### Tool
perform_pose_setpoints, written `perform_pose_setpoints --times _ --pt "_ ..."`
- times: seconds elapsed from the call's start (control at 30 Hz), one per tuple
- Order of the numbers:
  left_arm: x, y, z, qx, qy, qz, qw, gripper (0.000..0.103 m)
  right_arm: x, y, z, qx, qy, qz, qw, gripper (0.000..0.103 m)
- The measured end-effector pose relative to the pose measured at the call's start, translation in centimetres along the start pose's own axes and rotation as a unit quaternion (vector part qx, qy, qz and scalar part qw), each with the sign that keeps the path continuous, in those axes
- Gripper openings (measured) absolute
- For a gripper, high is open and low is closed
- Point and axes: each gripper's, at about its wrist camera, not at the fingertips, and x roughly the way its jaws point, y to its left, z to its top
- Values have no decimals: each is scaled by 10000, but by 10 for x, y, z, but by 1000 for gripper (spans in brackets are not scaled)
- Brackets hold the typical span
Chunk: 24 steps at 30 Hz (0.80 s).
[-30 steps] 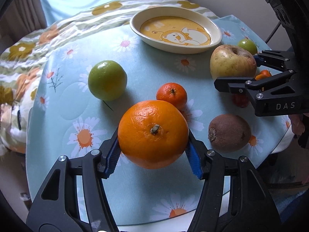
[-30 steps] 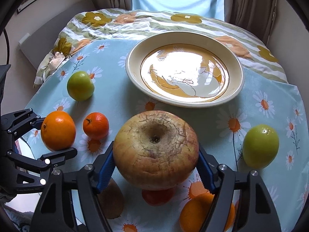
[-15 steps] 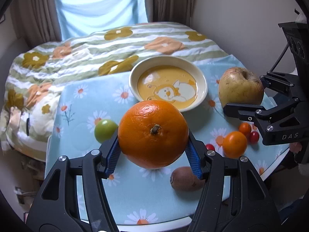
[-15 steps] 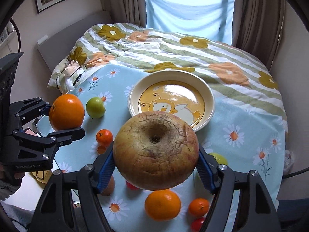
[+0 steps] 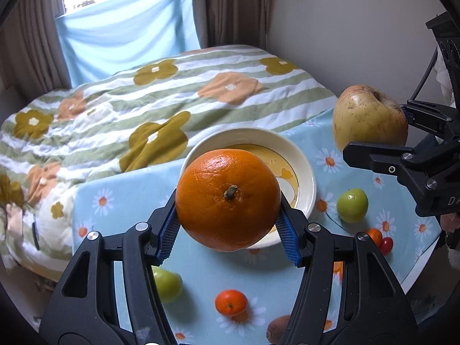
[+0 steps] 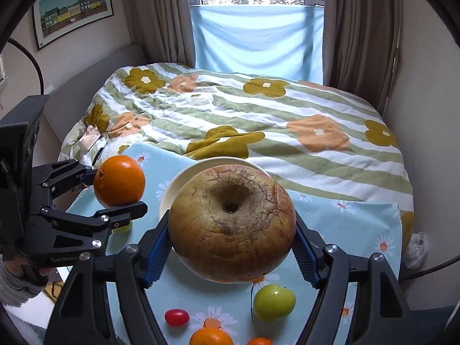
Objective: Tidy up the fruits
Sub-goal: 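Carry the orange with the left tool while the right tool carries the apple to the bowl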
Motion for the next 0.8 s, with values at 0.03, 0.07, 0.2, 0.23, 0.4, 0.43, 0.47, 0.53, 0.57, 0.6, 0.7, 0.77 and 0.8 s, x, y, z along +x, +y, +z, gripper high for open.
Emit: perform_pose_setpoints --times 0.03,0.07,0.2,0.23,0.4,0.43,0.47,0.53,0.57,0.6,0.7,0.77,0.8 --pt "8 2 5 54 22 -40 10000 66 4 -2 3 66 7 -31 10000 71" --pt "16 4 10 113 53 -84 9999 66 7 -5 7 120 14 -68 9999 71" --pt "53 7 28 352 200 -248 9989 66 24 -18 16 398 67 -239 9989 71" --pt "63 8 33 413 242 -286 9984 66 28 -22 18 480 83 -279 9984 71" --pt "107 8 46 649 433 -473 9958 66 45 -38 22 830 179 -492 9952 71" --pt "115 9 47 686 478 -512 9952 66 47 -42 21 893 196 -530 9944 71" --pt "123 8 47 722 527 -545 9945 66 50 -46 21 958 216 -567 9935 71" --pt "138 6 48 779 625 -601 9932 66 54 -52 21 1063 245 -644 9919 71" --pt "145 5 48 814 671 -617 9925 66 55 -55 20 1111 258 -673 9912 71" --pt "150 3 47 858 707 -630 9918 66 57 -57 20 1161 274 -699 9904 71" --pt "164 -1 48 1017 776 -559 9902 66 60 -63 17 1268 304 -763 9885 71" --pt "169 -2 47 1071 793 -578 9894 66 62 -66 16 1337 321 -796 9873 71" --pt "171 -2 47 1072 801 -607 9891 66 63 -68 16 1367 328 -805 9868 71"
